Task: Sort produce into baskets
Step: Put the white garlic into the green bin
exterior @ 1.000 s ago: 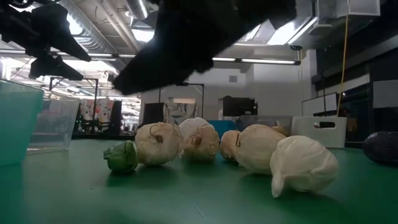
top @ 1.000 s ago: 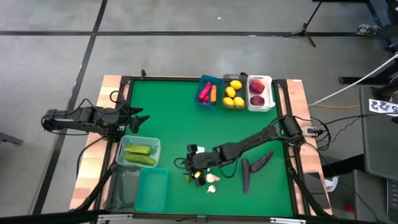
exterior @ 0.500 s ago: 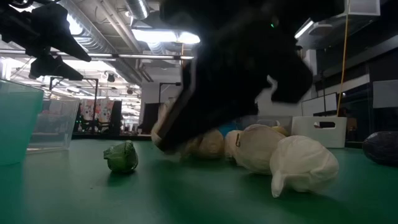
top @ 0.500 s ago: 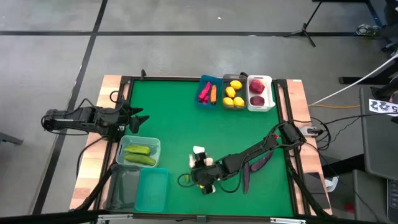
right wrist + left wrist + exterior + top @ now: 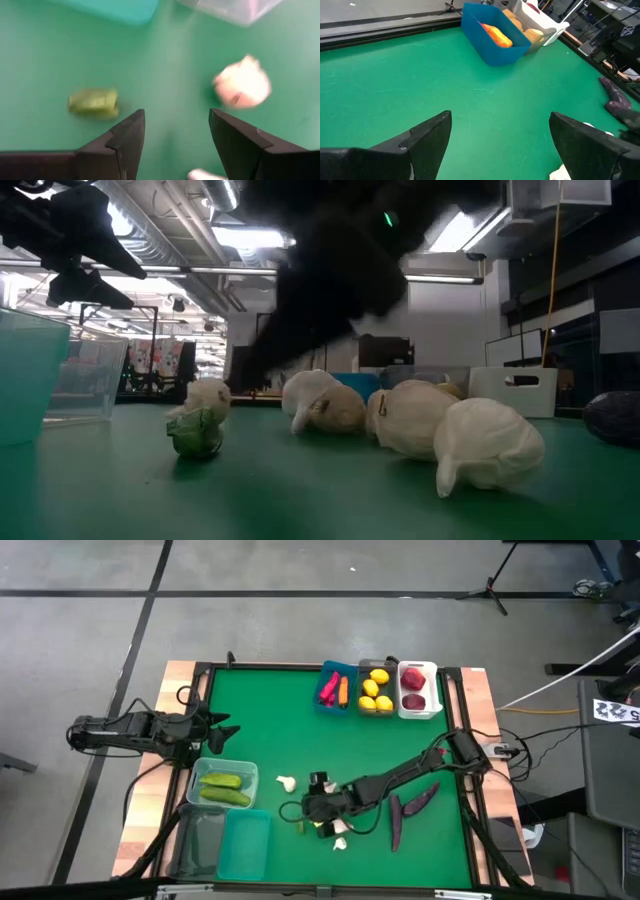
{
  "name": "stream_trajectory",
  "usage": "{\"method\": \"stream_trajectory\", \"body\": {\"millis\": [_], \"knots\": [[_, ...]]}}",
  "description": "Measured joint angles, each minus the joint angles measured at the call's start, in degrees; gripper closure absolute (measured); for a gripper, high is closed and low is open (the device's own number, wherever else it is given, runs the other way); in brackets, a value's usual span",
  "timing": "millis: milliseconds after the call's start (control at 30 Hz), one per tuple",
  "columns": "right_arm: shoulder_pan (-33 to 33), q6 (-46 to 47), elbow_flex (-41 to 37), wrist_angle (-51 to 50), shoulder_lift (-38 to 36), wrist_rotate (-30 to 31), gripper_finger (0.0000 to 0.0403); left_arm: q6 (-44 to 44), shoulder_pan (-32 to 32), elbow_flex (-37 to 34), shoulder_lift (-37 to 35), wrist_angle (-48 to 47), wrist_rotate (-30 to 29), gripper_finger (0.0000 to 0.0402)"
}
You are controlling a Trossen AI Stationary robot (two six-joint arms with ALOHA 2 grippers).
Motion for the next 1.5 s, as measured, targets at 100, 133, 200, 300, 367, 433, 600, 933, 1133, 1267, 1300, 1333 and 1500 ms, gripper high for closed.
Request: {"method": "stream_trajectory", "body": {"millis": [100, 133, 200, 300, 367, 433, 600, 933, 1133, 1267, 1300, 1333, 1500], "knots": [[-1.16, -3.49, 2.53, -1.41, -1.19, 0.30, 0.0182, 0.02, -0.02, 0.00, 0.00, 0.00, 0.00, 0.0073], [-1.75, -4.58, 3.04, -2.32, -1.61, 0.47, 0.0182, 0.00, -0.02, 0.00, 0.00, 0.00, 0.00, 0.0073], [-3.17, -6.05, 3.20, -4.77, -2.31, 0.30, 0.0182, 0.01, -0.01, 0.00, 0.00, 0.00, 0.00, 0.0073], [-5.98, -6.27, 3.20, -10.47, -2.92, -2.58, 0.0182, 0.02, 0.00, 0.00, 0.00, 0.00, -0.02, 0.0073], [-7.91, -6.28, 3.18, -13.96, -2.96, -5.10, 0.0182, 0.00, -0.02, 0.00, 0.00, 0.00, -0.01, 0.0073], [-9.59, -7.02, 3.14, -16.64, -2.96, -7.35, 0.0182, 0.02, -0.01, 0.00, 0.00, 0.00, -0.02, 0.0073], [-12.16, -8.40, 3.11, -19.97, -2.96, -12.96, 0.0182, 0.02, 0.00, 0.00, 0.00, 0.00, -0.04, 0.0073], [-12.06, -6.89, 3.07, -19.89, -3.82, -16.53, 0.0182, 0.04, -0.02, 0.00, 0.00, -0.02, -1.18, 0.0073], [-12.17, -9.26, 3.11, -23.69, -6.99, -12.99, 0.0182, 0.04, -0.02, 0.00, 0.01, -0.05, -1.29, 0.0073], [-12.42, -10.06, 3.11, -30.21, -7.97, -7.45, 0.0182, 0.04, 0.00, 0.00, 0.00, -0.03, -1.29, 0.0073], [-12.56, -9.36, 3.11, -31.48, -7.87, -7.42, 0.0182, 0.04, -0.02, 0.00, 0.02, -0.04, -1.29, 0.0073], [-12.78, -8.33, 3.09, -32.21, -7.82, -8.05, 0.0182, 0.04, -0.02, 0.00, 0.02, -0.04, -1.29, 0.0073], [-14.52, -2.33, 3.16, -30.34, -6.91, -13.77, 0.0182, 0.07, -0.02, 0.00, 0.02, -0.04, -1.46, 0.0073]]}}
